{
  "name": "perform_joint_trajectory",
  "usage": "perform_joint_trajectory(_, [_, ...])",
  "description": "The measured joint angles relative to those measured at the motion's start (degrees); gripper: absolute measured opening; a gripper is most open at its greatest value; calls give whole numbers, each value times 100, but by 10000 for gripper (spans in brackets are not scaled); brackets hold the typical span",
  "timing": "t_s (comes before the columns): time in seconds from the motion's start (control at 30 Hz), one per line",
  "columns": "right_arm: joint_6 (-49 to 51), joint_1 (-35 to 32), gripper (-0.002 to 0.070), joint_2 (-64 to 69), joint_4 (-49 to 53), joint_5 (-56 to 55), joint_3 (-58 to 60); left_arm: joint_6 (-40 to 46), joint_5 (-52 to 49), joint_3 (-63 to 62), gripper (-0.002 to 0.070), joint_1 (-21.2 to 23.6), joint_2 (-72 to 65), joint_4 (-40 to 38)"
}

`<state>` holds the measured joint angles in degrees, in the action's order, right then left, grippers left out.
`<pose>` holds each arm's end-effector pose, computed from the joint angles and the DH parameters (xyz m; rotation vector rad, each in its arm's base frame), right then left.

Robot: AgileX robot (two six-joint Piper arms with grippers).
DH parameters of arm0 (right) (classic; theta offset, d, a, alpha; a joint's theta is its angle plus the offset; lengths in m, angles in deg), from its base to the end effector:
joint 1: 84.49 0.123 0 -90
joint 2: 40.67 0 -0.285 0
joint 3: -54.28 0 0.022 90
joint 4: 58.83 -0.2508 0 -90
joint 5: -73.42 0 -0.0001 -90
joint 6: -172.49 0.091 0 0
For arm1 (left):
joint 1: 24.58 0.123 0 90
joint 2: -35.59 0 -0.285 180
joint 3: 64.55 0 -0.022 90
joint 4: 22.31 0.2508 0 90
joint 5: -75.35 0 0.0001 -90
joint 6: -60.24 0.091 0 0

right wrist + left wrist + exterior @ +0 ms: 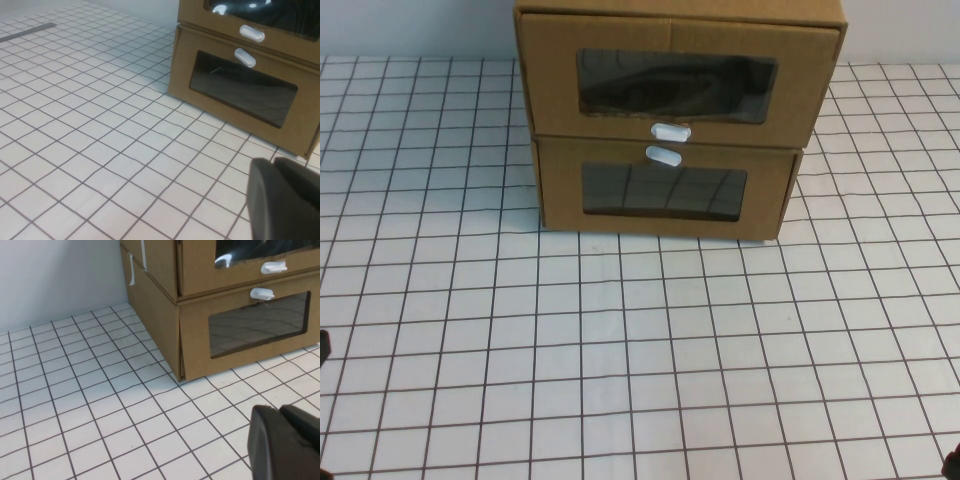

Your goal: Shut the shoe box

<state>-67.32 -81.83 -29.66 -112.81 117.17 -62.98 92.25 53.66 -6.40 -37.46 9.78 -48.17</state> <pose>0.0259 0.0522 0.2515 -0.6786 1.6407 0.3775 0.0725 -0.0317 0.2741 0.4372 1.7573 -0.2099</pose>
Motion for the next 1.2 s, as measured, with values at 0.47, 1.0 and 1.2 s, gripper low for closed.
perform_joint_trajectory(0.47, [0, 0, -14, 0, 0, 0, 0, 0, 0, 0, -5, 0, 0, 0])
perform_joint_trajectory(1.0, [0, 0, -14, 0, 0, 4, 0, -701, 573, 879, -5, 0, 588, 1731])
perform_joint_trajectory(1.2, [0, 0, -14, 0, 0, 13, 0, -3052, 1012, 1637, -5, 171, 1156, 3255])
